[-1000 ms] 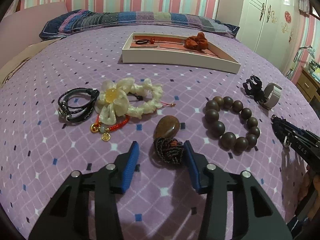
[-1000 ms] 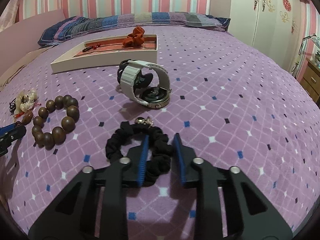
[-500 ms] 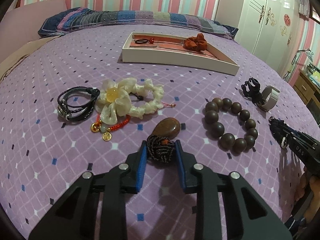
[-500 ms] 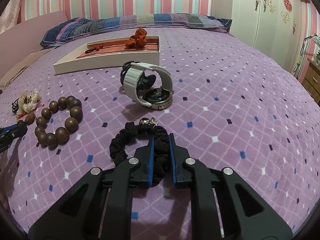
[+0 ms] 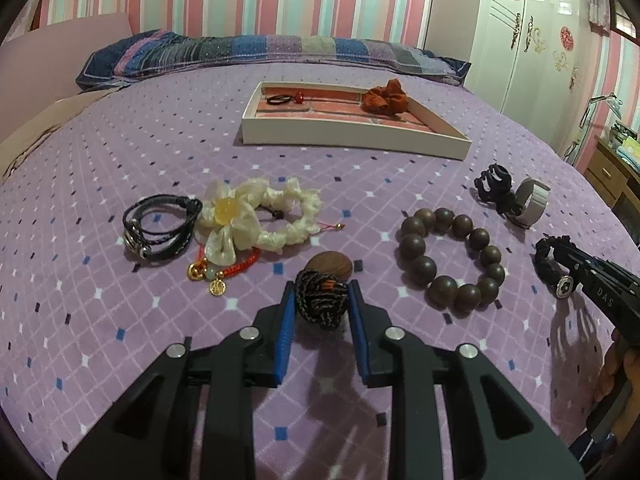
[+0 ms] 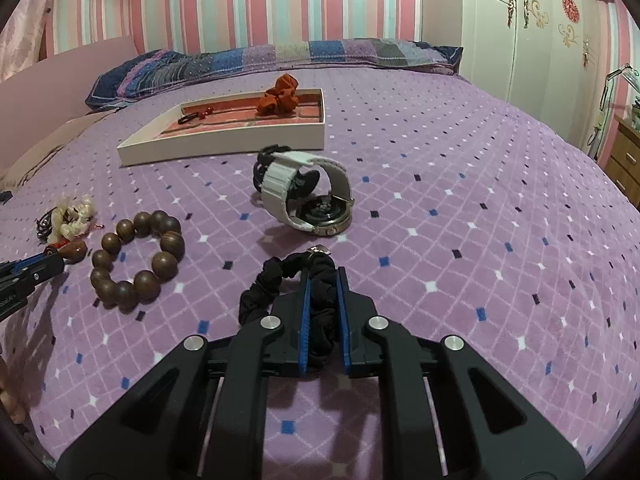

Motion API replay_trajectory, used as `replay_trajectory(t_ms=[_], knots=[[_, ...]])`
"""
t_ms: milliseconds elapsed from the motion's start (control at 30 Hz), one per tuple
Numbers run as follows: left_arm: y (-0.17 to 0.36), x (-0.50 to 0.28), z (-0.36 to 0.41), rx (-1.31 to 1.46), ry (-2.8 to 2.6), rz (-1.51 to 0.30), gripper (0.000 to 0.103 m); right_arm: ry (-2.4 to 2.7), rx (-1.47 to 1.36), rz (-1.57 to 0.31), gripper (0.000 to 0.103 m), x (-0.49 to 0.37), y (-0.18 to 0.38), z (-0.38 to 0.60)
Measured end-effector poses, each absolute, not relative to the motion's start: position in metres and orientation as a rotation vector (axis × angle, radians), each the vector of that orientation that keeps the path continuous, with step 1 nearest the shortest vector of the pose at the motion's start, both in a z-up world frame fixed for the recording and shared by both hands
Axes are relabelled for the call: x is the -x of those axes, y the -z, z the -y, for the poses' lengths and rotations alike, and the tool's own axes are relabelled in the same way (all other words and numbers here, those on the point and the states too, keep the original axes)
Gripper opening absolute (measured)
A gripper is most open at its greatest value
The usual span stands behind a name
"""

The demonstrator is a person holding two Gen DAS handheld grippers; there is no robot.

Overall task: Organize jewelry
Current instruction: 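Carry the black scrunchie and the beaded charm over the tray with both tools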

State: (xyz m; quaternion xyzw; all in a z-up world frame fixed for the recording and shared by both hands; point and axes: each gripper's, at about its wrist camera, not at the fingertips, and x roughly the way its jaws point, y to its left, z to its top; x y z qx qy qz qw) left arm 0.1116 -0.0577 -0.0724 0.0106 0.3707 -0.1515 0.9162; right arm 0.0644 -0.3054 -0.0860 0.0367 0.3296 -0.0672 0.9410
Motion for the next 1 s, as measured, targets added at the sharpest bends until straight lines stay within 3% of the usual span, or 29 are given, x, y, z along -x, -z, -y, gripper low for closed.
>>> replay_trajectory(t_ms=[1000], knots=[[0.014,-0.126,0.061,-0.011,0.317,-0.679,0.026,0.020,-0.066,-0.585,0.012,-0.095,0.026,0.257]])
